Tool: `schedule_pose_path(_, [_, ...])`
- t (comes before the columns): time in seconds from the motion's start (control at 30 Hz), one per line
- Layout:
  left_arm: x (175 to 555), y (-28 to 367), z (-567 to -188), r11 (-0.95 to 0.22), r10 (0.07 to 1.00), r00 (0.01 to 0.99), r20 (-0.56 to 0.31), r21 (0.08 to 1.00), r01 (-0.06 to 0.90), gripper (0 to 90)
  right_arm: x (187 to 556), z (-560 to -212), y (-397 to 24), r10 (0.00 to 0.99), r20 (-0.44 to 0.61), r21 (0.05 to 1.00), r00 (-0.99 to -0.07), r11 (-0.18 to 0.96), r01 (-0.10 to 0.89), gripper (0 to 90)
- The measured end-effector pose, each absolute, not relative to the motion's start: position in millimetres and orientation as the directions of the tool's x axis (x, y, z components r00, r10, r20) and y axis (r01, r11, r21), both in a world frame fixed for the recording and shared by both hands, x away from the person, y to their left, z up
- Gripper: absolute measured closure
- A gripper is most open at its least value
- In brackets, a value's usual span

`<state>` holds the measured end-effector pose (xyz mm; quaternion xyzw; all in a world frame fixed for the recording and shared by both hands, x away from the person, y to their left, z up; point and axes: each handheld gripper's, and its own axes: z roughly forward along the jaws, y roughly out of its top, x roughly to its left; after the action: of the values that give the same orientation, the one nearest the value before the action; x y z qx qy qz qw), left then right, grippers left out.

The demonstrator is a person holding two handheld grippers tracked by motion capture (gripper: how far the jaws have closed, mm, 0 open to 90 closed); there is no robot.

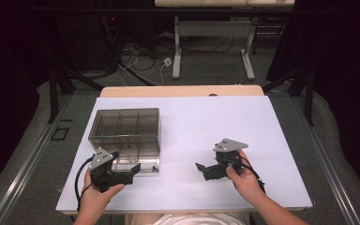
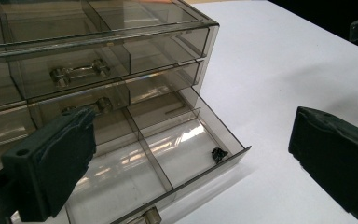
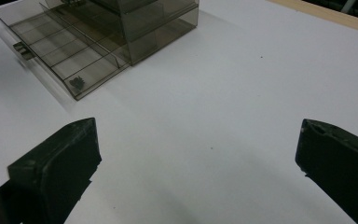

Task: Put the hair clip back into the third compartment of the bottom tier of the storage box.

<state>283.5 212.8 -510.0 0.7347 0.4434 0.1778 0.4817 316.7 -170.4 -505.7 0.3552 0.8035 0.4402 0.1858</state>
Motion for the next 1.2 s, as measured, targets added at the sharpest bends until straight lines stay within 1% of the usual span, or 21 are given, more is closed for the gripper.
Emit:
schedule_pose_path(0.23, [280,214,-508,-0.146,0.831,0.539,-0.136,0.882,0.447,9.8,314,-507,-184,0.750,0.002,0.836,-0.661,0.362,0.413,0.0])
schedule_pose_path(0.33, [279,215,-507,-0.165,0.836,0.537,-0.109,0.884,0.437,15.8,312,-508,-188,0.756,0.000,0.835,-0.654,0.360,0.417,0.0])
schedule_pose_path(0.5, [275,219,-508,-0.180,0.837,0.537,-0.106,0.873,0.453,17.4,311,-508,-195,0.761,0.010,0.833,-0.649,0.353,0.426,0.0])
schedule_pose_path(0.57, [272,223,-509,-0.193,0.840,0.533,-0.100,0.863,0.466,21.6,311,-509,-198,0.768,0.007,0.830,-0.640,0.353,0.432,0.0])
schedule_pose_path(0.67, [269,229,-511,-0.183,0.846,0.521,-0.113,0.856,0.483,26.8,313,-509,-200,0.770,0.008,0.833,-0.638,0.348,0.430,0.0])
schedule_pose_path(0.73, [267,234,-511,-0.183,0.858,0.503,-0.102,0.855,0.485,30.5,313,-509,-200,0.773,0.011,0.837,-0.634,0.340,0.429,0.0])
schedule_pose_path(0.8, [265,238,-512,-0.169,0.863,0.493,-0.110,0.857,0.487,36.5,313,-509,-199,0.771,0.011,0.838,-0.637,0.340,0.427,0.0])
schedule_pose_path(0.97, [261,247,-514,-0.176,0.874,0.478,-0.093,0.855,0.487,39.8,313,-511,-198,0.767,0.010,0.835,-0.641,0.347,0.428,0.0])
schedule_pose_path(1.03, [261,251,-515,-0.168,0.877,0.468,-0.108,0.844,0.509,40.8,313,-512,-197,0.767,0.011,0.838,-0.642,0.343,0.424,0.0])
schedule_pose_path(1.13, [261,257,-515,-0.142,0.884,0.451,-0.126,0.845,0.515,43.9,313,-511,-199,0.771,0.015,0.837,-0.636,0.339,0.429,0.0])
schedule_pose_path(1.2, [261,259,-515,-0.144,0.888,0.445,-0.116,0.848,0.509,44.3,314,-511,-200,0.771,0.013,0.840,-0.637,0.338,0.425,0.0])
